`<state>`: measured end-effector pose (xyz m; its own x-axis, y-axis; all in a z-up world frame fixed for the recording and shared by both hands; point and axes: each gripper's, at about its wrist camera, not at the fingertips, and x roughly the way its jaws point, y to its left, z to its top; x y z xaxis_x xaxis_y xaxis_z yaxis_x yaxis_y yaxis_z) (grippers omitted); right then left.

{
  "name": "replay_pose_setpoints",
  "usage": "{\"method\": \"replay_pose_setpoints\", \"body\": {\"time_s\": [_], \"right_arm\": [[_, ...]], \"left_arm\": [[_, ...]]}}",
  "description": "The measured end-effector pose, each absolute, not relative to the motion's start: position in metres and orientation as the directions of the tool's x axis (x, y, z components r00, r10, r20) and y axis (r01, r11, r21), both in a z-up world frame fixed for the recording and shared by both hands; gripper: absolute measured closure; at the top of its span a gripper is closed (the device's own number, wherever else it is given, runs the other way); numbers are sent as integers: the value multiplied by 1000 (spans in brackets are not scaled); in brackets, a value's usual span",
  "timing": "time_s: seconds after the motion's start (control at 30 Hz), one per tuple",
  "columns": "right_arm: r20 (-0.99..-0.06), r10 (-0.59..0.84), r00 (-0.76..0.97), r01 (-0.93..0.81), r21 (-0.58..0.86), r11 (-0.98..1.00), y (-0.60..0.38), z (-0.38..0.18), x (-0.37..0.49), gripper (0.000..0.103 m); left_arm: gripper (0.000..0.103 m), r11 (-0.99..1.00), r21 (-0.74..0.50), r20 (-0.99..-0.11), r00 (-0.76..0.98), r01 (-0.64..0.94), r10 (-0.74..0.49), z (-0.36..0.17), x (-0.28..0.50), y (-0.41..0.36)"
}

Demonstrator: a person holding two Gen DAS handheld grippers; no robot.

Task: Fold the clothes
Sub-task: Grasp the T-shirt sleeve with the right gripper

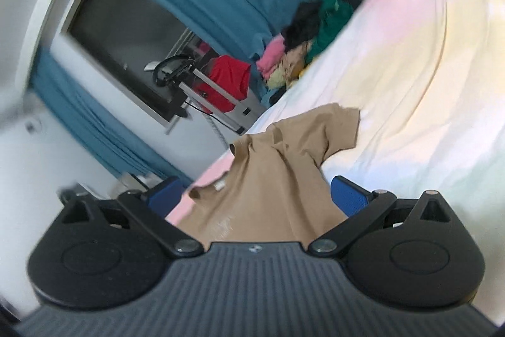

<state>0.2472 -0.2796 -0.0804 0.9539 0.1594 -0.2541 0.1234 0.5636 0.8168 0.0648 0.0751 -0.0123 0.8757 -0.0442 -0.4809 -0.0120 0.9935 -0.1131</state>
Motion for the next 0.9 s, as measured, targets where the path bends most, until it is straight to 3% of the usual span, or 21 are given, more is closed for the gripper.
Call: {"method": "replay_pose_setpoints", "body": {"time_s": [0.13,0.3,0.47,0.57,0.67,0.7,0.77,0.9], "right_arm": [[-242,218,945,151,919,365,-315,-115,290,26],[-250,239,938,184,946,266,-335,-150,341,27],[-352,284,892,259,912,317,-330,-177,401,28],[-395,222,891,282,867,412,-324,-174,425,45],[-385,190,903,281,865,416,-327,-178,441,86],[-378,189,906,276,867,414,-330,-180,445,92],[-353,169,920,248,860,446,-336,-176,446,94],[-211,49,976,160,857,490,-347,-151,430,95]], "left_arm": [[0,995,-103,-492,869,-2,-49,-22,70,67],[0,990,-138,-540,839,-10,-66,-37,90,66],[0,989,-146,-563,822,-5,-79,-50,111,59],[0,992,-126,-561,825,-8,-64,-57,123,55],[0,990,-136,-569,820,-24,-59,-64,136,56],[0,989,-143,-574,817,-29,-59,-66,139,57],[0,987,-156,-583,810,-40,-59,-69,145,58],[0,986,-161,-585,809,-42,-62,-71,148,57]]}}
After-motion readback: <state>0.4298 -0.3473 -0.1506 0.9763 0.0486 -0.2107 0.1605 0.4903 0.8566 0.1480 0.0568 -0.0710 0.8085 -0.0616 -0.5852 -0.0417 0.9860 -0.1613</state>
